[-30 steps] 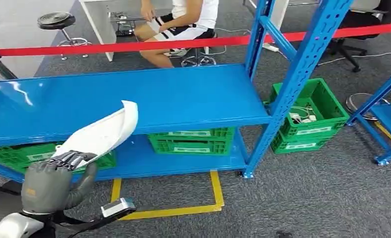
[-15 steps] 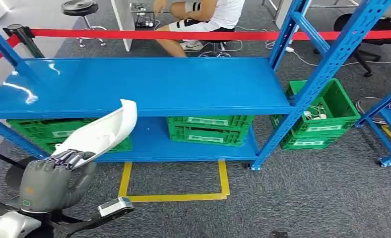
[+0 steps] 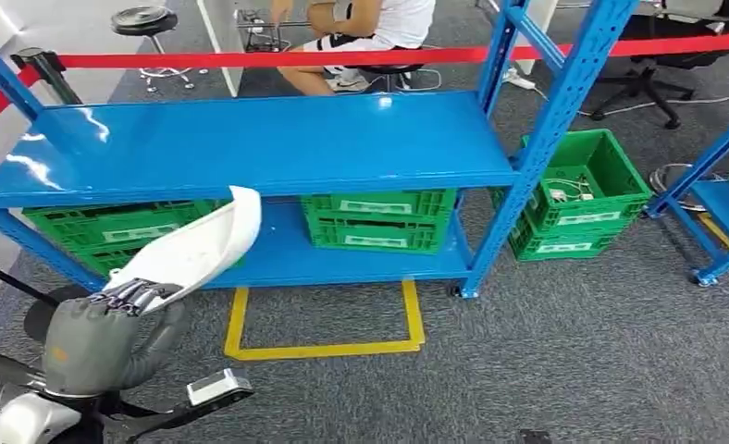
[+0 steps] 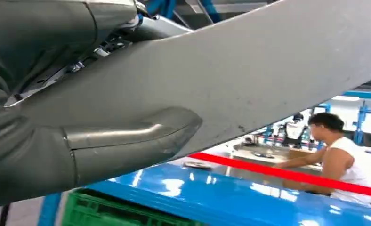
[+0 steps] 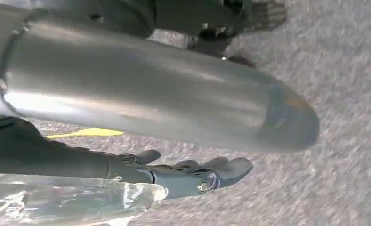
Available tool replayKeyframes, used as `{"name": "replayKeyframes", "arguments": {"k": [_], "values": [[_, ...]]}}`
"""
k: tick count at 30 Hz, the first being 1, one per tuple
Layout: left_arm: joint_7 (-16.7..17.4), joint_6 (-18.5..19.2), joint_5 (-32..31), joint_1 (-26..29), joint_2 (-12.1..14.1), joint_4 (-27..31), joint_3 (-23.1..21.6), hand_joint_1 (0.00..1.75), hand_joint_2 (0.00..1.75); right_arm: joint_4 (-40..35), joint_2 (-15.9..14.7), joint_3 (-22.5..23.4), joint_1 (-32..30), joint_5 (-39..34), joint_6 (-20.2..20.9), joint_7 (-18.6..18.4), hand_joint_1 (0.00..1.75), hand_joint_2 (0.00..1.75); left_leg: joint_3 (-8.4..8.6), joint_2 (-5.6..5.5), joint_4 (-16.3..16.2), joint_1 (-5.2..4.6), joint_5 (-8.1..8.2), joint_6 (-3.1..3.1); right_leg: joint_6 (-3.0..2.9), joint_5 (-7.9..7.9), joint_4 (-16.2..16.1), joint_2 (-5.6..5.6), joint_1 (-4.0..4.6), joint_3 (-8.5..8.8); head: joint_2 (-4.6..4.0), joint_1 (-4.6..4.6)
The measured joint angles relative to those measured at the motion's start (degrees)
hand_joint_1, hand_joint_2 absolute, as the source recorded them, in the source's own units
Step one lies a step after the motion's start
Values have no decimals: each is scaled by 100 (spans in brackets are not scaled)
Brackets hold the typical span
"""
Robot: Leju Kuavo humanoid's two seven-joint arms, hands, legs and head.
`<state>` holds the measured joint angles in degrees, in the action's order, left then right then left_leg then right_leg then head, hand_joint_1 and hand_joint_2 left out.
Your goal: Take the parts from the cabinet and place them on the table.
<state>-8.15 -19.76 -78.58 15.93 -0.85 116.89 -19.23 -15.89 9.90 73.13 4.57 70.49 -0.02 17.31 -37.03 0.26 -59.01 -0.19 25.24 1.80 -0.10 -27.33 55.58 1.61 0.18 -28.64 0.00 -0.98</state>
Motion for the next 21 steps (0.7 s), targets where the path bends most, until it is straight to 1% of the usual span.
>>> {"name": "replayKeyframes", "arguments": {"k": [1, 2, 3, 4, 5, 6, 7, 8, 9, 10, 11, 12, 13, 14, 15, 16, 17, 18, 19, 20, 21], "values": [[-2, 0, 0, 0, 2, 0, 0, 175, 175, 0, 2, 0, 4, 0, 0, 0, 0, 0, -111, -2, -404, 16, 365, 33, -4, 76, 2, -7, -1, -77, 0, 6], [-2, 0, 2, 0, 2, 0, 0, 175, 175, 0, 2, 0, 4, 0, 7, 2, 0, 0, -232, -2, -909, 26, 691, 59, -8, 170, 8, -10, 0, -158, 0, 2], [-2, 0, 4, 0, 0, 0, 0, 175, 175, 0, 2, 0, -1, 0, 9, 9, 0, 0, -292, -2, -1303, 29, 827, 73, 2, 254, 20, -10, 0, -270, 0, 2], [-9, 0, 11, -1, 0, 0, 0, 175, 175, 0, 2, 0, -8, 0, 11, 13, 0, 0, -261, -2, -1469, 32, 757, 80, 16, 330, 31, -8, -2, -381, 0, 6], [-22, 0, 15, -1, 0, 0, 0, 175, 175, 0, 7, 0, -10, 0, 11, 20, 0, 0, -117, -2, -1397, 38, 579, 86, 30, 395, 48, -5, -6, -482, 0, 0], [-26, 0, 20, -1, 2, 0, 2, 175, 175, 0, 9, 0, -8, 0, 11, 28, 0, 0, 116, -2, -1126, 48, 369, 88, 42, 454, 70, -3, -11, -584, 0, 6], [-31, -2, 26, -6, 2, 0, 2, 175, 175, 0, 13, 0, -3, 0, 11, 28, 0, 0, 457, 0, -661, 60, 207, 92, 61, 516, 97, -5, -21, -681, 0, 4], [-35, -2, 31, -16, 2, 0, 2, 175, 175, 0, 15, 0, 9, 0, 11, 28, 0, 0, 863, 2, -125, 80, 230, 109, 93, 575, 129, -13, -17, -742, 0, 6], [-42, 0, 44, -39, -2, 0, 0, 175, 175, -4, 11, 0, 9, -2, 11, 35, 0, 0, 1217, -3, 389, 86, 408, 116, 124, 610, 172, -25, 25, -812, 0, 15], [-55, 0, 61, -52, -7, -2, 2, 175, 175, -4, 15, 0, 11, -4, 28, 39, 0, 0, 1205, -36, 453, 64, 455, 9, 153, 682, 171, -23, 22, -825, 2, -11], [-61, 7, 66, -58, -5, -2, 7, 175, 175, -4, 17, 0, 9, -7, 46, 52, 0, 0, 1146, -31, 453, 60, 433, -28, 183, 750, 151, -22, 21, -836, 0, 7], [-74, 13, 79, -58, -7, -4, 13, 175, 175, -4, 17, 0, 0, -7, 66, 52, 0, 0, 1110, -33, 420, 35, 399, -81, 216, 809, 125, -19, 1, -840, 2, 20], [-90, 18, 81, -58, -9, -9, 13, 175, 175, -4, 17, 2, -20, -7, 74, 52, 0, 0, 1067, -26, 427, 41, 342, -156, 251, 861, 111, -20, -8, -851, 0, 6], [-92, 22, 83, -71, -11, -15, 13, 175, 175, -2, 17, 4, -39, -7, 79, 59, 0, 0, 998, -6, 434, 57, 273, -208, 288, 717, 171, -55, -31, -881, 0, 0], [-94, 28, 87, -74, -17, -20, 13, 175, 175, -2, 17, 4, -53, -7, 83, 59, 0, 0, 926, -7, 434, 56, 204, -251, 314, 334, 397, -88, -28, -995, 0, -13], [-94, 28, 96, -81, -20, -20, 18, 175, 175, -2, 20, 4, -60, -7, 85, 59, 0, 0, 832, -11, 434, 54, 128, -273, 340, -85, 803, -123, -28, -1097, 0, -22], [-94, 28, 96, -83, -22, -22, 18, 175, 175, -2, 20, 4, -57, -9, 87, 59, 0, 0, 739, -15, 430, 46, 50, -281, 348, -393, 1268, -136, -29, -1203, 0, -40], [-98, 31, 98, -84, -28, -26, 17, 175, 175, 0, 20, 4, -54, -9, 90, 59, 0, 0, 631, -16, 422, 37, -29, -284, 349, -582, 1693, -137, -28, -1281, 0, -39], [-103, 33, 109, -86, -33, -28, 18, 175, 175, 0, 22, 4, -50, -11, 92, 59, 0, 0, 519, -16, 413, 29, -113, -281, 346, -590, 1974, -137, -28, -1285, 0, -44], [-105, 46, 114, -87, -37, -31, 18, 175, 175, 0, 22, 4, -51, -17, 96, 59, 0, 0, 416, -17, 408, 21, -190, -271, 335, -412, 1992, -138, -28, -1164, 0, -39], [-107, 55, 120, -92, -39, -33, 17, 175, 175, 0, 22, 4, -53, -24, 96, 61, 0, 0, 324, -17, 401, 17, -258, -259, 316, -166, 1777, -139, -27, -919, 0, -42]]}}
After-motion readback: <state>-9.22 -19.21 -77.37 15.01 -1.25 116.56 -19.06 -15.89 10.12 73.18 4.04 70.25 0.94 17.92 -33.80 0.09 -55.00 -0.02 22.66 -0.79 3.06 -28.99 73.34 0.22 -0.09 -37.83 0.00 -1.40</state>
